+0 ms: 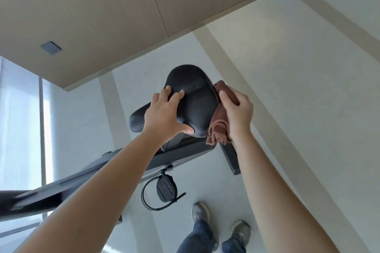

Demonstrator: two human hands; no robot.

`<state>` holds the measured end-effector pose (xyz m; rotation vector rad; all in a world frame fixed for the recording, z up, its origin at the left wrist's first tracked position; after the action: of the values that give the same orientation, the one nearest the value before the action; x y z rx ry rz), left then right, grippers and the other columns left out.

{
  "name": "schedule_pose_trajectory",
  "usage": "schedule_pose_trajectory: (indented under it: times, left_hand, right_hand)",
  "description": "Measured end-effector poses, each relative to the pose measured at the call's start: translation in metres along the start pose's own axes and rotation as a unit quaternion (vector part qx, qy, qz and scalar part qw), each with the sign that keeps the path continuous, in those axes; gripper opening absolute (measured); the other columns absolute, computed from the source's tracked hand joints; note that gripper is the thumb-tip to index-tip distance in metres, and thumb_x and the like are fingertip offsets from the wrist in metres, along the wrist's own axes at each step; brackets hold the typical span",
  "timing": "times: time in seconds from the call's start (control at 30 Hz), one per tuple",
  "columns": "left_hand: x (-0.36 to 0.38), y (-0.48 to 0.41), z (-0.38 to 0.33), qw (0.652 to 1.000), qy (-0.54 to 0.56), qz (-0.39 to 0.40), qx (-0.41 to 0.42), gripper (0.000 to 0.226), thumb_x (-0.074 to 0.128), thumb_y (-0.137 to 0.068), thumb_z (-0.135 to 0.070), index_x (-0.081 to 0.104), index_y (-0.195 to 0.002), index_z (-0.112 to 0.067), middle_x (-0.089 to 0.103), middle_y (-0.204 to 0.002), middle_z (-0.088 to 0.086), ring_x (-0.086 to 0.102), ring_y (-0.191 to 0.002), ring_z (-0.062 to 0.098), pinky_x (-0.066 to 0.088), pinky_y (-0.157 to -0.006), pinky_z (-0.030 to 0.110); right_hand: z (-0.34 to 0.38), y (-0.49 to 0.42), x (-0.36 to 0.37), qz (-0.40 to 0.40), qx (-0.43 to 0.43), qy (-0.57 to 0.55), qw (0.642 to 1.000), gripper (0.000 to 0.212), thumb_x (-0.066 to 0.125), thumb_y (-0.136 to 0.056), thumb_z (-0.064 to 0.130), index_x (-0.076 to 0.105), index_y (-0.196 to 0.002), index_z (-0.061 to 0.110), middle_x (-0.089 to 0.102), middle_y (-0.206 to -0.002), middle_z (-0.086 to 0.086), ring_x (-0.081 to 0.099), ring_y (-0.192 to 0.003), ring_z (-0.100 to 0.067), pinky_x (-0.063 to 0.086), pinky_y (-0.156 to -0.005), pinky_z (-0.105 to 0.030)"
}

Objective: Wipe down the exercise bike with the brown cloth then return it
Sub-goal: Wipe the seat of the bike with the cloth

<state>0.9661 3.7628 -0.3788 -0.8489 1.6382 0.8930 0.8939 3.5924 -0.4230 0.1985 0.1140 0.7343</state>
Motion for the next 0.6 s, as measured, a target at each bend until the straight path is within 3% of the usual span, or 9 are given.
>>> schedule_pose_trajectory:
  times: [0.07, 0.17, 0.23, 0.3, 0.47, 0.6]
  left_hand:
    - [-0.001, -0.001, 0.000, 1.000, -0.002, -0.003, 0.001, 0.106, 0.083, -0.045, -0.051, 0.034, -0.136, -0.029, 0.030, -0.143, 0.008, 0.028, -0.124, 0.027, 0.043, -0.086, 0.041]
    - [0.000, 0.000, 0.002, 1.000, 0.000, -0.017, 0.007, 0.105, 0.083, -0.044, -0.052, 0.035, -0.135, -0.030, 0.032, -0.142, 0.008, 0.029, -0.124, 0.027, 0.044, -0.081, 0.039]
    - [-0.001, 0.002, 0.003, 0.999, 0.007, -0.027, 0.015, 0.104, 0.082, -0.045, -0.053, 0.036, -0.135, -0.031, 0.032, -0.143, 0.007, 0.029, -0.124, 0.026, 0.044, -0.079, 0.039]
    - [-0.001, 0.004, 0.006, 0.999, 0.010, -0.028, 0.024, 0.103, 0.080, -0.047, -0.055, 0.033, -0.136, -0.033, 0.030, -0.144, 0.006, 0.028, -0.125, 0.025, 0.043, -0.081, 0.038]
    - [0.002, 0.011, 0.009, 0.996, 0.051, -0.043, 0.061, 0.096, 0.076, -0.054, -0.056, 0.034, -0.137, -0.031, 0.026, -0.148, 0.005, 0.024, -0.130, 0.027, 0.037, -0.095, 0.042]
    - [-0.003, 0.029, 0.027, 0.987, 0.116, -0.088, 0.076, 0.070, 0.077, -0.068, -0.034, 0.049, -0.129, -0.013, 0.038, -0.142, 0.010, 0.034, -0.127, 0.029, 0.036, -0.097, 0.042]
  right_hand:
    - [-0.002, -0.004, -0.002, 0.011, 0.003, -0.012, 1.000, 0.018, 0.065, -0.084, 0.018, 0.069, -0.101, 0.022, 0.064, -0.106, -0.006, 0.061, -0.101, -0.017, 0.047, -0.093, -0.029]
    - [-0.021, 0.047, -0.004, -0.091, -0.007, -0.070, 0.993, 0.019, 0.064, -0.083, 0.026, 0.066, -0.098, 0.037, 0.061, -0.104, 0.005, 0.060, -0.099, -0.004, 0.046, -0.083, -0.013]
    - [-0.035, 0.090, 0.001, -0.171, 0.008, -0.085, 0.982, 0.028, 0.062, -0.081, 0.033, 0.065, -0.108, 0.030, 0.057, -0.101, 0.013, 0.058, -0.097, -0.001, 0.047, -0.081, -0.012]
    - [-0.038, 0.097, 0.003, -0.214, 0.007, -0.094, 0.972, 0.029, 0.064, -0.082, 0.028, 0.065, -0.111, 0.023, 0.055, -0.099, 0.012, 0.058, -0.094, 0.002, 0.045, -0.078, -0.007]
    - [-0.015, 0.053, -0.003, -0.196, -0.033, -0.051, 0.979, 0.021, 0.062, -0.085, 0.019, 0.067, -0.106, 0.019, 0.055, -0.098, 0.005, 0.057, -0.089, 0.000, 0.044, -0.076, -0.005]
    - [-0.030, 0.097, -0.001, -0.219, -0.017, -0.068, 0.973, 0.024, 0.064, -0.085, 0.021, 0.066, -0.109, 0.017, 0.055, -0.093, 0.014, 0.059, -0.090, -0.002, 0.048, -0.078, -0.015]
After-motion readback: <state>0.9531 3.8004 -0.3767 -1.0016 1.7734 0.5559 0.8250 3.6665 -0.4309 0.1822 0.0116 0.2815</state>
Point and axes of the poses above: each hand's wrist, its own y-axis away from the middle knuckle, its own x-axis out of the palm, z = x × y, the point moved 6 cm from there along -y, towards the middle knuckle
